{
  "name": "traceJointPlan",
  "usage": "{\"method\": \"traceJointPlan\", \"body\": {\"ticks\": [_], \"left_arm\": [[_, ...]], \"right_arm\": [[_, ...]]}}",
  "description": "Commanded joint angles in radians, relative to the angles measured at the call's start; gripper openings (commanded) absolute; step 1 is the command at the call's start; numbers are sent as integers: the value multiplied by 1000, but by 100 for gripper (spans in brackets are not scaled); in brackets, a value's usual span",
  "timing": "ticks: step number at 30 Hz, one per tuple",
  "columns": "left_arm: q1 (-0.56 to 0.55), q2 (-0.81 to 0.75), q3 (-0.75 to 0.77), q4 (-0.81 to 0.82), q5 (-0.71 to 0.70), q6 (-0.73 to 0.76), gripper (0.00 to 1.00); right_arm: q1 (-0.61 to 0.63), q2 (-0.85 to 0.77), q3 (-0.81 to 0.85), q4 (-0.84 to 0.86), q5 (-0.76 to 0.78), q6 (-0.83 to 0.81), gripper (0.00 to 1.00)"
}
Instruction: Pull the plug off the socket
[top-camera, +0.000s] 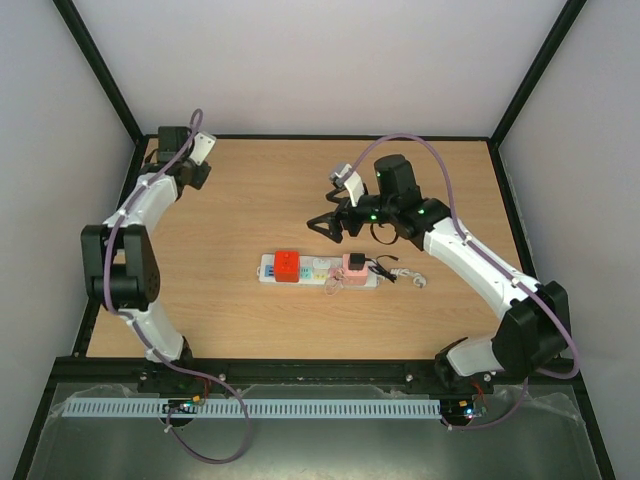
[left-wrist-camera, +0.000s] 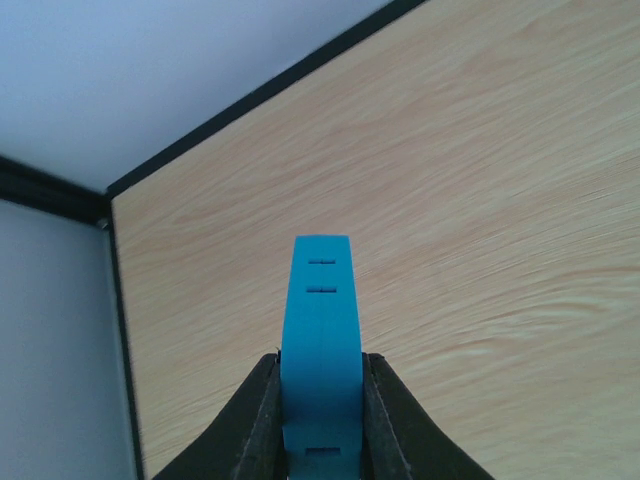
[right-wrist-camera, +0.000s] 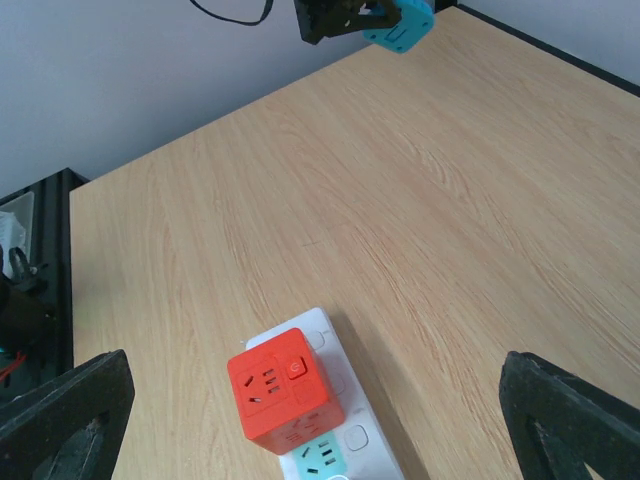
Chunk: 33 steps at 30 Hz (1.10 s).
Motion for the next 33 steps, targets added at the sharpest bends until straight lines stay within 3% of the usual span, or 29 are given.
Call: {"method": "traceJointPlan", "body": {"ticks": [1,6,18,29,33], "left_arm": [[9,105,55,94,-250,96,3],[11,238,84,186,-415,161,3],[18,437,134,282,-581,239,4],[18,471,210,104,-470,138,36],[20,452,209,57,-425,123,41]], "right_arm": [[-1,-37,-21,-8,47,-14,98],[-1,-45,-36,-7,43,-16,98],[-1,-41,-56,10,3,0,98],[-1,-36,-64,30,7,8,98],[1,-36,-63,28,7,4,98]]}}
